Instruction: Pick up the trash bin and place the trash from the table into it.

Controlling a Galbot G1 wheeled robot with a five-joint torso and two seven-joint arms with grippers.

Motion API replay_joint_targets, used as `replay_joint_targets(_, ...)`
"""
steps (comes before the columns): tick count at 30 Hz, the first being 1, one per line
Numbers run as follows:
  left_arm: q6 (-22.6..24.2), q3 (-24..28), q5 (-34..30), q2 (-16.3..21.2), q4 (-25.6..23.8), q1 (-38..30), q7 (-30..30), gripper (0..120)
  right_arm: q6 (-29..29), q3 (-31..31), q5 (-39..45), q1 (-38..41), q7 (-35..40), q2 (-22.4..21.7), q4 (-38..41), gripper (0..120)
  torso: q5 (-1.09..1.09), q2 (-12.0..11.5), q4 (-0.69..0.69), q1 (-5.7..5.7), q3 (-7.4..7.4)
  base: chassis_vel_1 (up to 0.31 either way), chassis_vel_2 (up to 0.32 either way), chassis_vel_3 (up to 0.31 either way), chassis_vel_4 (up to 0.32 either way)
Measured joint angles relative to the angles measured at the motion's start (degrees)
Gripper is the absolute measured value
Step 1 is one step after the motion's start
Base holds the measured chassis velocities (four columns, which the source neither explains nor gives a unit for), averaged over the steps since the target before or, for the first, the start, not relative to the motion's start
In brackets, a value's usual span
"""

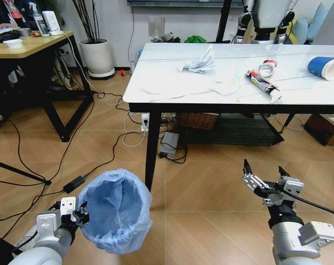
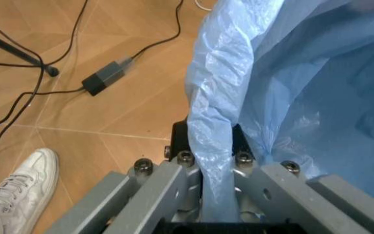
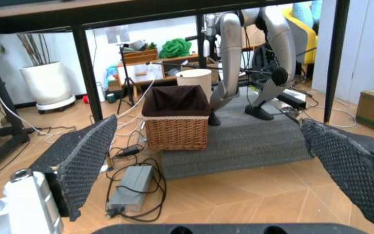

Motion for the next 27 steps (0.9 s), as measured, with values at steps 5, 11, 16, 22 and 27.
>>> replay_joint_targets(5, 0.0, 1.3, 0.2, 0.2, -0.9, 0.4, -0.9, 0, 0.2, -0.1, -0.2, -0.1, -0.2, 0.3, 0.0, 100, 0.0, 1.3, 0.0, 0.36, 0.9, 0.0, 0.0, 0.0, 0.0)
replay_joint_targets(11, 0.0, 5.0, 0.5, 0.5, -2.2, 1.0, -2.7, 0, 0.3, -0.2, -0.8, -0.2, -0.5, 0.5, -0.4, 100, 0.0, 3.0, 0.0, 0.95, 2.09, 0.0, 0.0, 0.0, 0.0)
replay_joint_targets(16, 0.0, 8.2, 1.7, 0.8, -2.5, 0.9, -4.0, 0, 0.4, -0.2, -1.1, -0.1, -0.6, 0.9, -0.6, 100, 0.0, 4.4, 0.0, 1.37, 3.05, 0.0, 0.0, 0.0, 0.0)
replay_joint_targets(22, 0.0, 11.6, 4.2, 1.6, -2.6, 1.1, -4.5, 0, 0.6, -0.2, -1.4, 0.1, -0.7, 1.2, -1.2, 100, 0.0, 5.9, 0.0, 1.9, 3.95, 0.0, 0.0, 0.0, 0.0)
replay_joint_targets(27, 0.0, 13.2, 5.2, 1.8, -2.8, 0.9, -4.9, 0, 0.8, -0.2, -1.8, 0.2, -0.8, 1.4, -1.6, 100, 0.0, 6.7, 0.0, 2.14, 4.53, 0.0, 0.0, 0.0, 0.0)
